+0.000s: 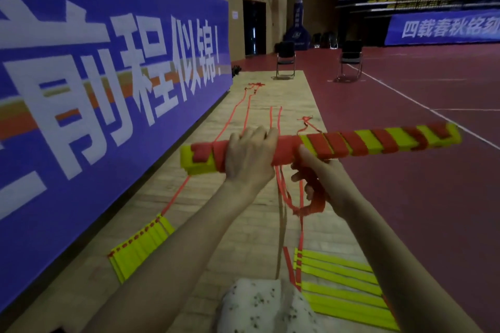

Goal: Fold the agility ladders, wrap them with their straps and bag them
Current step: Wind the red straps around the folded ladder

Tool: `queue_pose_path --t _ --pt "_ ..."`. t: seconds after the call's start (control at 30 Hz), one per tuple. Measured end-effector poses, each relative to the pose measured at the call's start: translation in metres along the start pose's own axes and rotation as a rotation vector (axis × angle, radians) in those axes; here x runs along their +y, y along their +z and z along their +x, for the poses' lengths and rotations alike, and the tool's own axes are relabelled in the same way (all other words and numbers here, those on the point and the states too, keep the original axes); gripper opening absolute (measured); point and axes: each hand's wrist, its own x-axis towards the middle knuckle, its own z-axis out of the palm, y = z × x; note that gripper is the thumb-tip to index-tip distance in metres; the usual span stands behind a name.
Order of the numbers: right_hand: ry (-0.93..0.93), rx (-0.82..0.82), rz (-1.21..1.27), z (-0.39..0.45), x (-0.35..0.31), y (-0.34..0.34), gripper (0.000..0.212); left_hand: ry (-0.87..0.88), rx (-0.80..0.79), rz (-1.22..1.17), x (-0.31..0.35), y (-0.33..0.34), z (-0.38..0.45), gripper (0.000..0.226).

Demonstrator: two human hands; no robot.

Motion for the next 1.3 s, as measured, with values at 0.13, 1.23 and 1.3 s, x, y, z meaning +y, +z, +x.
queue_pose_path --t 0.13,1.23,1.3 --pt "0.167 0.126 0.3 -0.013 0.024 0.009 0.061 0.194 0.314 0.109 0.013 0.007 -0.018 0.035" --pt "-0.612 0.122 -0.415 -0.02 0.038 -0.012 0.04 -0.217 -0.42 -0.702 -0.027 -0.021 -0.014 0.065" --pt "-0.695 0.142 -0.464 -0.018 0.043 -0.014 0.039 -0.223 -0.418 -0.712 -0.026 -0.022 -0.014 0.061"
